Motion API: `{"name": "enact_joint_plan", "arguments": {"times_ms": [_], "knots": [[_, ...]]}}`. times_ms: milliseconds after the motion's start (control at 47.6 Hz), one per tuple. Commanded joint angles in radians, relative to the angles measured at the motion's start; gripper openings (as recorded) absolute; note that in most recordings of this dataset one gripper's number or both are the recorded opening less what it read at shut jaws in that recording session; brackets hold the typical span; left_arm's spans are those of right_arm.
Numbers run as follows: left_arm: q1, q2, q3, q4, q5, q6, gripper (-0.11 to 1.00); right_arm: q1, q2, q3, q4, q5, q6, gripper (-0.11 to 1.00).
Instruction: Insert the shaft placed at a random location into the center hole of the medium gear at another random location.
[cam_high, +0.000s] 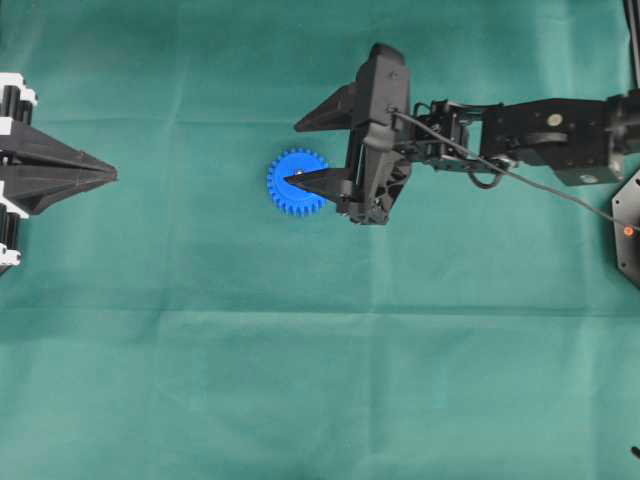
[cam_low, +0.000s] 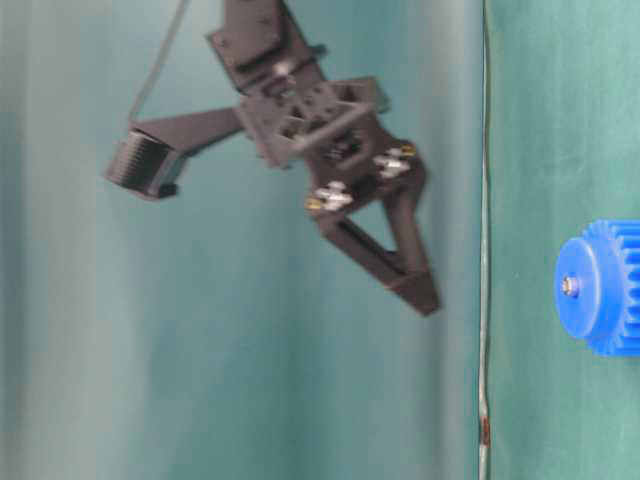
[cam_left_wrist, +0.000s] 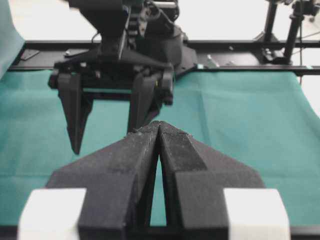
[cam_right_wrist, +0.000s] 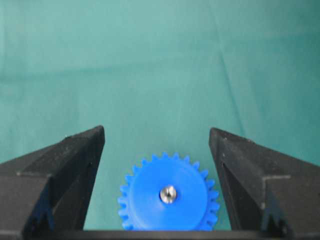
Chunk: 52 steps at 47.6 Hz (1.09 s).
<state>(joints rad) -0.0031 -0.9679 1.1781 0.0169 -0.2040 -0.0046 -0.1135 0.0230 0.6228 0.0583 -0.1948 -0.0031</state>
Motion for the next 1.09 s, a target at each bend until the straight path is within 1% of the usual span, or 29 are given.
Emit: {"name": "enact_joint_plan", "arguments": {"times_ms": [0, 315, 462, 693, 945, 1071], "knots": [[0.0, 0.003, -0.025, 0.003, -0.003, -0.002, 0.0, -0.002, -0.038, -0.012, 0.0, 0.002, -0.009, 0.86], [-0.002, 0.003, -0.025, 0.003, 0.0, -0.003, 0.0, -0.002, -0.043, -0.009, 0.0, 0.008, -0.009, 0.85], [0.0, 0.003, -0.025, 0.003, 0.002, -0.002, 0.0, -0.002, -0.087, 0.02, 0.0, 0.018, -0.008, 0.85], [0.0, 0.002, -0.025, 0.003, 0.006, -0.002, 0.0, -0.002, -0.216, 0.129, 0.003, 0.012, -0.005, 0.85], [0.0, 0.002, -0.025, 0.003, 0.008, -0.002, 0.0, -0.002, -0.376, 0.273, 0.008, -0.015, -0.003, 0.85], [-0.002, 0.002, -0.025, 0.003, 0.009, -0.002, 0.0, -0.002, -0.453, 0.325, 0.011, -0.017, -0.003, 0.85]]}}
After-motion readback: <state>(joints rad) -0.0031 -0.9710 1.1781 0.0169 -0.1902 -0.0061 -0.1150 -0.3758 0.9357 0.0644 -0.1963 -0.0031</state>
